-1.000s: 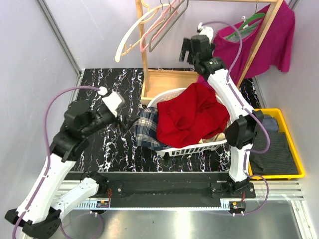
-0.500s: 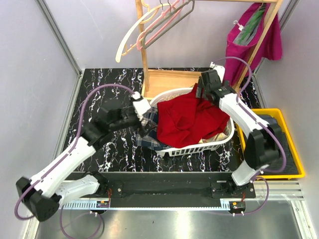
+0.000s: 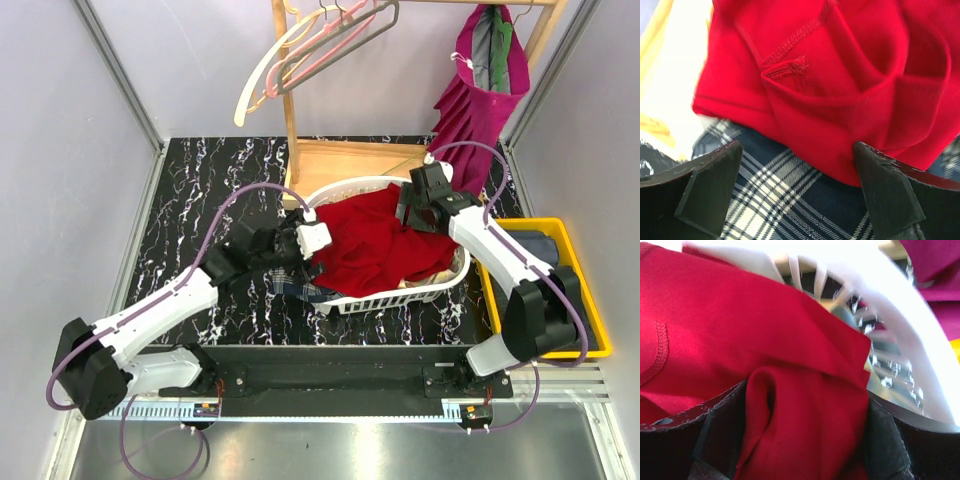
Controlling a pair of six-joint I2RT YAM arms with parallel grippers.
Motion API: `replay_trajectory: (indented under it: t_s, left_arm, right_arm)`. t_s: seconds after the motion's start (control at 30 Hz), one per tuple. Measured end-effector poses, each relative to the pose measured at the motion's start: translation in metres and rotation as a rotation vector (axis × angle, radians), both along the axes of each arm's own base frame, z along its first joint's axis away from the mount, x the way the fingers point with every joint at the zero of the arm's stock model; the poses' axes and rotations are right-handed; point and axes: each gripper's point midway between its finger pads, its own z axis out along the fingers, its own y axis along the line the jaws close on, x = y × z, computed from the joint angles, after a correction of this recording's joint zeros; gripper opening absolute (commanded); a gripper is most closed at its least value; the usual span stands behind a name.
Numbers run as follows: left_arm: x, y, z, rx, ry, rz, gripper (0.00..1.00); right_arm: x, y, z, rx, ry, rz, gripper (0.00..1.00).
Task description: Remove the skirt from the hanger
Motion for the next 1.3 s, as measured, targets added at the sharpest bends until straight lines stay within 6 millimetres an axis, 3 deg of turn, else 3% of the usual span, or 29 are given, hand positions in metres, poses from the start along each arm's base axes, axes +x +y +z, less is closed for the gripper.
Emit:
replay_trajectory:
  t_s: [0.13,0.33,0.47,0.6,0.7,0.8,1.0,1.1,1.2,1.3]
  left_arm:
    - [0.003,0.007,-0.027,0.072,-0.003,0.004,0.99]
    - [0.02,0.008,-0.039,0.174,-0.036,0.026,0.99]
    - [0.027,0.015,-0.055,0.265,-0.029,0.036,0.99]
    - [0.032,0.026,-0.055,0.306,-0.046,0.039,0.99]
    - [0.038,0.052,-0.054,0.342,-0.042,0.072,0.99]
    - [0.042,0.093,-0.054,0.392,-0.042,0.135,0.99]
    - [0.031,0.185,-0.054,0.511,-0.035,0.301,0.99]
    - [0.018,0.226,-0.053,0.573,-0.024,0.384,0.99]
    - [0.002,0.257,-0.052,0.625,0.007,0.443,0.99]
    - [-0.009,0.27,-0.046,0.641,0.044,0.476,0.99]
  right_arm:
    - [-0.024,0.005,0.001,0.035,0.024,0.027,0.84]
    - [-0.058,0.03,0.009,0.084,0.051,0.112,0.82]
    - [-0.075,0.044,0.002,0.112,0.1,0.151,0.82]
    - [-0.085,0.062,-0.009,0.128,0.153,0.195,0.82]
    - [-0.086,0.081,-0.019,0.142,0.192,0.233,0.82]
    - [-0.079,0.11,-0.021,0.167,0.209,0.28,0.82]
    - [-0.064,0.19,-0.012,0.229,0.193,0.426,0.82]
    - [-0.067,0.231,-0.004,0.255,0.18,0.505,0.83]
    - [-0.077,0.263,0.001,0.268,0.171,0.57,0.91]
    - [-0.086,0.273,0.007,0.251,0.165,0.599,1.0]
